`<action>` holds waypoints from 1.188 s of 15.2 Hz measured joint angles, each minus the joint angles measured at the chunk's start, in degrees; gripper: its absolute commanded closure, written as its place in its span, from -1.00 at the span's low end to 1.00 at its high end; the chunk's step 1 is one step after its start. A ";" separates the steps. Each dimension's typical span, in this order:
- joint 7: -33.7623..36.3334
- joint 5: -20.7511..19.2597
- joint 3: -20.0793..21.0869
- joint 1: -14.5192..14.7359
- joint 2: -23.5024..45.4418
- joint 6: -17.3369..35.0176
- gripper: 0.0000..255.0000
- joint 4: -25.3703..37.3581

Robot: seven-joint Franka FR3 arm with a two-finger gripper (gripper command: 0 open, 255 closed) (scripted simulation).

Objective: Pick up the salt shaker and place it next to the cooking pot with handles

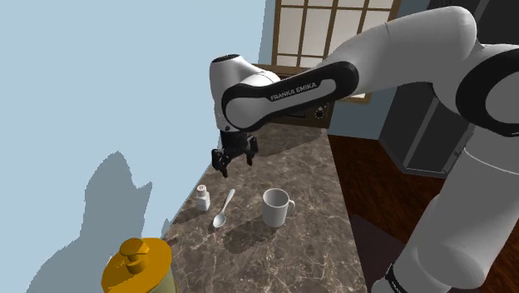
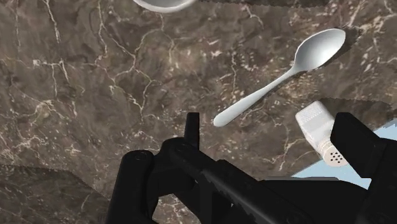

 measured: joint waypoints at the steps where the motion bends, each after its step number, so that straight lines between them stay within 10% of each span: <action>1: 1.29 -0.80 0.34 0.44 2.13 0.04 -1.00 1.73; 10: 10.91 -8.36 0.77 7.07 23.69 -2.75 -1.00 23.20; 18: 11.96 -9.67 0.09 7.51 27.05 1.06 -1.00 22.49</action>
